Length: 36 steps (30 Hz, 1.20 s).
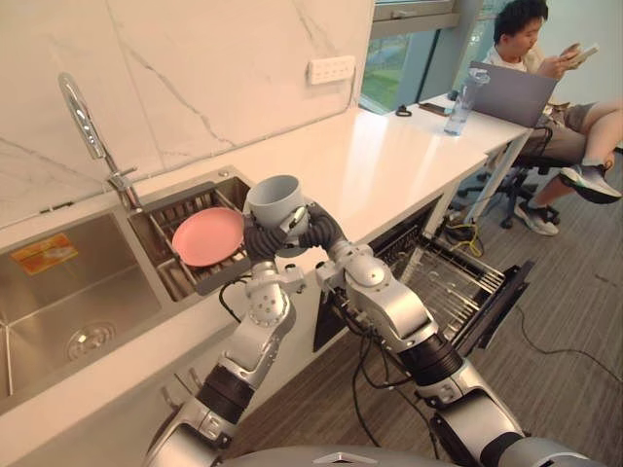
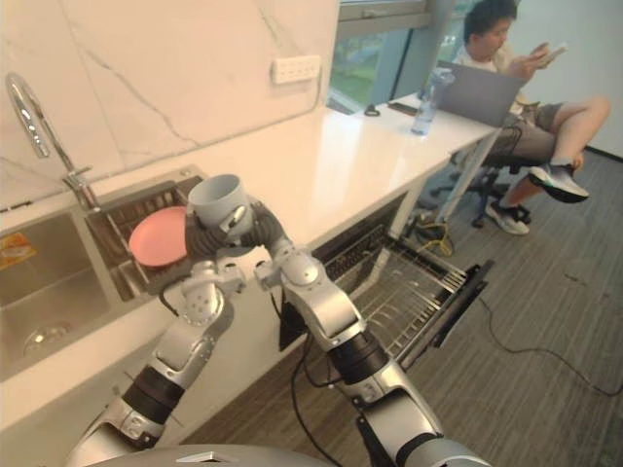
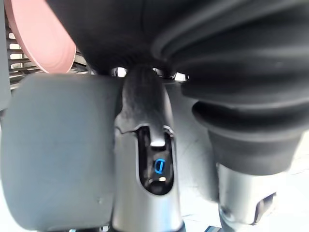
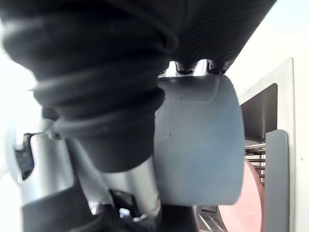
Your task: Walk over to the sink, pick up the cup, carry it to the dishwasher, place the cup inside the dishwasher, then close the dishwasher door
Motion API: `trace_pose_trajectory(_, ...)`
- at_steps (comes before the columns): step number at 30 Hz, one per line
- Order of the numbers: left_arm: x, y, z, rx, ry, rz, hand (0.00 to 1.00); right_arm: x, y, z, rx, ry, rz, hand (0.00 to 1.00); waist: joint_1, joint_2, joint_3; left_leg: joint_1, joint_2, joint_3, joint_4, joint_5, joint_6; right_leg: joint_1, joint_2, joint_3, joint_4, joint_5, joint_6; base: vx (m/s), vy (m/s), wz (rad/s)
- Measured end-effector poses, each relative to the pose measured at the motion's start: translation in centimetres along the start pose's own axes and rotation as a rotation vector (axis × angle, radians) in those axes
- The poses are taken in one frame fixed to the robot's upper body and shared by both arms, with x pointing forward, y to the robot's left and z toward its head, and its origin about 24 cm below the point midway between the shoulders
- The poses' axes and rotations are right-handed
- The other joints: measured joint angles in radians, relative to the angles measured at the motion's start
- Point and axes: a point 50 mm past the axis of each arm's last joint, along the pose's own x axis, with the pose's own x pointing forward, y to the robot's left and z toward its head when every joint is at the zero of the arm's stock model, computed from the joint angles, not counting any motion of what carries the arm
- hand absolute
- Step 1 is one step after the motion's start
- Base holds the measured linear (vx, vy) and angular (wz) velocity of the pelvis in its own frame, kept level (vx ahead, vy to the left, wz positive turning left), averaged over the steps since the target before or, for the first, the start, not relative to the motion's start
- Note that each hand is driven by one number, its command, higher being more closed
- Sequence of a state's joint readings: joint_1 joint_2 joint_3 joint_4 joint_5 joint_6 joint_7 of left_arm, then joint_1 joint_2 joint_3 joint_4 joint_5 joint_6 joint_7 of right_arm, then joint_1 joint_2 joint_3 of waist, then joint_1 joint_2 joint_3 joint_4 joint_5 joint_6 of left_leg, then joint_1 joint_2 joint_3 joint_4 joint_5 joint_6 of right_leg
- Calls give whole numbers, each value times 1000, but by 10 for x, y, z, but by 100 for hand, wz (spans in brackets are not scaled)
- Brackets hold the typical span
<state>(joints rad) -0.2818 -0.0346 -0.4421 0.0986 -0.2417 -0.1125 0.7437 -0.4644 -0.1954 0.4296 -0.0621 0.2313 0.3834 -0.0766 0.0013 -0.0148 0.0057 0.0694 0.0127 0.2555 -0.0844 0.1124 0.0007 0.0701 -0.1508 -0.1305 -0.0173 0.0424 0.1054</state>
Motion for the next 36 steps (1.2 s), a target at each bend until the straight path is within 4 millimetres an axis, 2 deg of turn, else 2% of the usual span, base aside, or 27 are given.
trace_pose_trajectory(8,1,3,4,22,-53,-5,100,-1,7,3,99,-44,-39,100,3,0,0,-6,0,-11,0,0,-3,0,-1,-13,1,-1,1,0,-1,3)
trace_pose_trajectory(9,0,2,5,35,-67,-12,0,-3,7,2,132,-56,-49,100,6,0,0,-6,-1,-11,0,0,-3,0,-2,-14,2,-2,1,0,0,0)
trace_pose_trajectory(11,-2,1,5,43,-82,-28,0,-5,8,1,215,-76,-69,100,7,1,1,-7,-1,-13,0,-1,-3,0,-2,-15,3,-3,2,0,0,0)
trace_pose_trajectory(15,-13,-11,6,15,-118,-145,0,-8,2,15,492,-218,-142,100,5,2,2,-9,-2,-16,0,-1,-4,-1,-3,-18,5,-5,4,0,0,0)
trace_pose_trajectory(19,-23,-18,10,-25,-144,-208,0,-17,5,25,669,-334,-184,100,4,4,2,-9,-2,-16,0,-2,-5,-1,-3,-18,5,-6,4,0,0,0)
trace_pose_trajectory(31,-33,-27,8,-26,-158,-311,0,-26,2,25,811,-435,-315,100,-5,6,2,-13,0,-15,0,-2,-5,-4,-4,-18,7,-6,4,0,0,0)
trace_pose_trajectory(36,-37,-30,8,-13,-186,-341,0,-32,-6,30,870,-493,-354,100,-7,6,1,-16,1,-12,0,-2,-5,-9,-4,-14,7,-6,4,1,0,-1)
